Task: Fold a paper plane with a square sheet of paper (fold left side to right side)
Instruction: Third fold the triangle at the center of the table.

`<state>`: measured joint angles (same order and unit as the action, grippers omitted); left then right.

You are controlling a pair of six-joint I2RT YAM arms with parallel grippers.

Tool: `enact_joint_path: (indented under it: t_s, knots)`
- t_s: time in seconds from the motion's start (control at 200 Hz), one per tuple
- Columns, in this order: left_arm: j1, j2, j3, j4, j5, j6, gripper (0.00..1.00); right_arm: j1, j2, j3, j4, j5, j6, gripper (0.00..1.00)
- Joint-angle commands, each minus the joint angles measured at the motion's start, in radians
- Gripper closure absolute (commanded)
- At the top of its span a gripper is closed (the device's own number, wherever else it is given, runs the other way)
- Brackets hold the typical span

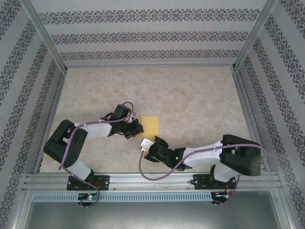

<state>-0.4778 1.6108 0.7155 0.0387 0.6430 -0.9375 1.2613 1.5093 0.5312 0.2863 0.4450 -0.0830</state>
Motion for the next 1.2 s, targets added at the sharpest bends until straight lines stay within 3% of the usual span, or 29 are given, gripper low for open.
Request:
enact_joint_path:
  t_s: [0.0,0.265,0.545,0.695,0.954,1.194]
  knots:
    - [-0.013,-0.022,-0.011,0.010,-0.014,-0.015,1.00,0.005,0.033,0.041,0.066,0.063,-0.015,0.30]
    - [-0.014,-0.020,-0.009,0.009,-0.019,-0.017,1.00,-0.014,0.080,0.075,0.089,0.034,0.005,0.48]
    - [-0.015,-0.016,-0.005,0.007,-0.033,-0.013,1.00,-0.028,0.052,0.040,0.049,-0.073,0.079,0.78]
    - [-0.012,-0.010,0.006,-0.010,-0.032,0.006,0.95,-0.045,0.036,0.029,0.036,-0.128,0.136,1.00]
    - [0.042,-0.070,0.045,-0.146,-0.043,0.099,0.73,-0.118,-0.008,-0.003,0.053,-0.278,0.268,1.00]
    - [0.083,-0.087,0.133,-0.272,-0.059,0.236,0.70,-0.192,-0.026,-0.048,0.136,-0.461,0.393,1.00]
